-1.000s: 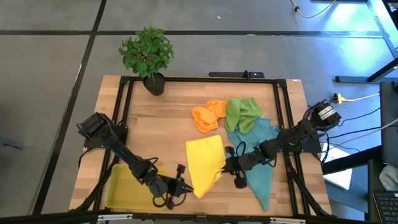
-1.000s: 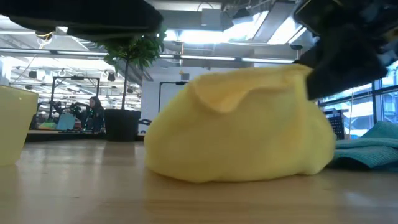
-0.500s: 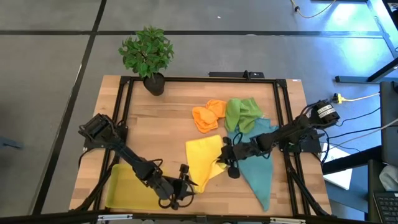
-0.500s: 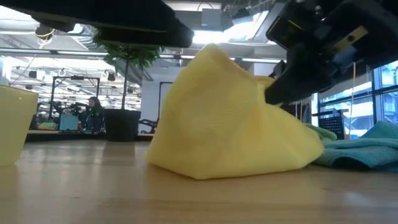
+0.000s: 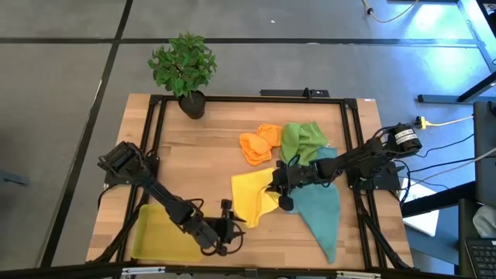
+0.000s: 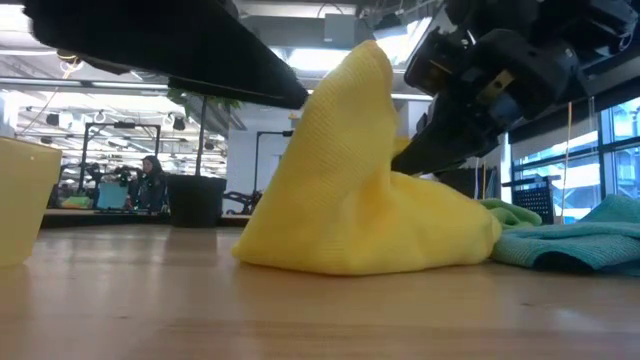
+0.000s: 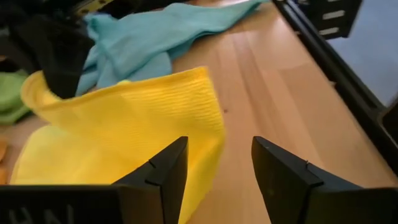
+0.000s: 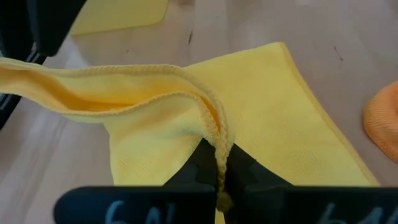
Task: Fold microfiber towels
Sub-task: Fold the yellow microfiber cloth
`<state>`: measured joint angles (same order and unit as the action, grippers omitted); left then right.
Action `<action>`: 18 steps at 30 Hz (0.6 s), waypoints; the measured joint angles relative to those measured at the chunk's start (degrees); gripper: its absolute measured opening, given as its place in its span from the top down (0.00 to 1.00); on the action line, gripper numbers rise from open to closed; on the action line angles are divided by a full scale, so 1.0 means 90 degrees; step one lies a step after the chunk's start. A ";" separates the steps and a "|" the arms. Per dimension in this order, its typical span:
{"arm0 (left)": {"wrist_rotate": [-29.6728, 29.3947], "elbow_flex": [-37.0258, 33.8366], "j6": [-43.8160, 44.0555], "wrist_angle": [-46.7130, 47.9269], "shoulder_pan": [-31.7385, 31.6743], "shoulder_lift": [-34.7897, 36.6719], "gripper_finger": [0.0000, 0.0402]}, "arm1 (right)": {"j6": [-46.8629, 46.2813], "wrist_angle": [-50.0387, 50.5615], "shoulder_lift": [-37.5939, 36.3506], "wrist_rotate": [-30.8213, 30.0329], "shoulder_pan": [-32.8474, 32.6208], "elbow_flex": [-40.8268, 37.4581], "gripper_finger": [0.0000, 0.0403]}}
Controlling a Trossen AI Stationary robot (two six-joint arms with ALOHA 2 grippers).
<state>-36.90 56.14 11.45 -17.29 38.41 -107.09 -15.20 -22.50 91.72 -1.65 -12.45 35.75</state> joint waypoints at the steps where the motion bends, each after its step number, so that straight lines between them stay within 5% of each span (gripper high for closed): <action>1: -0.0005 0.0000 0.0048 -0.0001 -0.0026 0.0000 0.58 | 0.0005 0.0000 0.0000 0.0000 0.0000 0.0000 1.00; 18: 0.0291 0.0000 0.0022 -0.0646 -0.0228 -0.0075 0.56 | 0.0045 0.0002 0.0000 -0.0017 -0.0005 0.0000 1.00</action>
<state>-34.28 56.14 11.64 -23.10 36.36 -107.76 -14.79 -22.48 91.72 -1.81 -12.49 35.75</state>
